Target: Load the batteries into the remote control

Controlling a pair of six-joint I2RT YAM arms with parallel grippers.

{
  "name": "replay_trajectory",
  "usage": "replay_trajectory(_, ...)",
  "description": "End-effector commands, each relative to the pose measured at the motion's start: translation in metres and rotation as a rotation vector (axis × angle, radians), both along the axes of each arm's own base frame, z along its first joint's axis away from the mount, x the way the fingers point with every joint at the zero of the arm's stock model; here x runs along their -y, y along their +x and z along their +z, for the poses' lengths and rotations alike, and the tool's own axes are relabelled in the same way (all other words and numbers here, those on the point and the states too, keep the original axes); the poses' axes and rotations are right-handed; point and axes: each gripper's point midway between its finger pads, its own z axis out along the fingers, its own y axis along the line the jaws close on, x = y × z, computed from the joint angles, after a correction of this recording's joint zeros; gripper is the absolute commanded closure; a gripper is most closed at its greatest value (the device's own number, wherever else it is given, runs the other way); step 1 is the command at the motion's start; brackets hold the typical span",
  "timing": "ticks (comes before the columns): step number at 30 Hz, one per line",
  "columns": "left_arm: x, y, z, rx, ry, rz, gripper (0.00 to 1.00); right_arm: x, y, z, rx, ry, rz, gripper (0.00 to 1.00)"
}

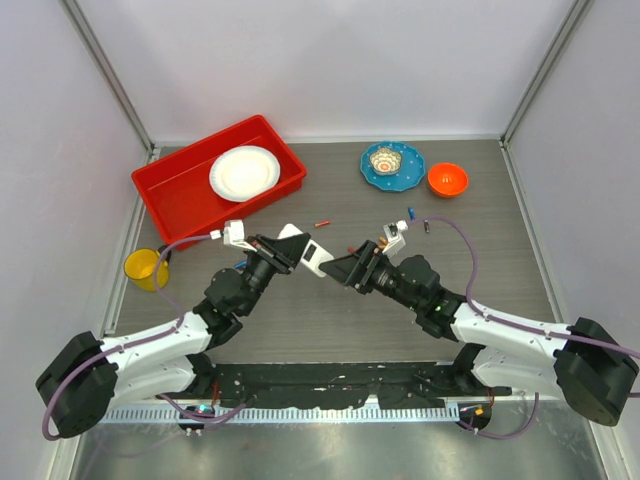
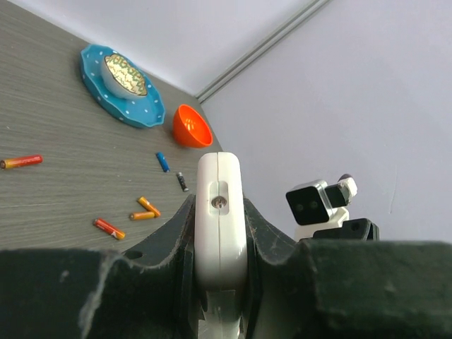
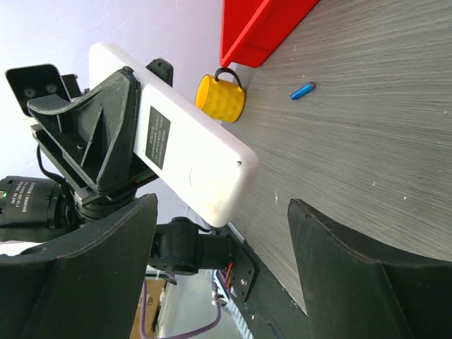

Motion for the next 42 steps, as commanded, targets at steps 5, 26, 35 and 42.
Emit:
replay_trajectory(5, -0.006, 0.0, 0.026, 0.053, -0.108, 0.016, 1.0, -0.01, 0.001, 0.047, 0.094, 0.122, 0.039, 0.25)
replay_trajectory(26, -0.005, -0.006, 0.028, 0.04, -0.154, -0.016, 1.0, -0.013, 0.011, 0.039, 0.078, 0.129, 0.022, 0.48)
replay_trajectory(35, -0.004, -0.006, 0.025, 0.037, -0.151, -0.019, 1.0, -0.016, 0.014, 0.039, 0.076, 0.133, 0.022, 0.5)
replay_trajectory(42, -0.004, -0.006, 0.025, 0.037, -0.151, -0.019, 1.0, -0.016, 0.014, 0.035, 0.07, 0.131, 0.026, 0.6)
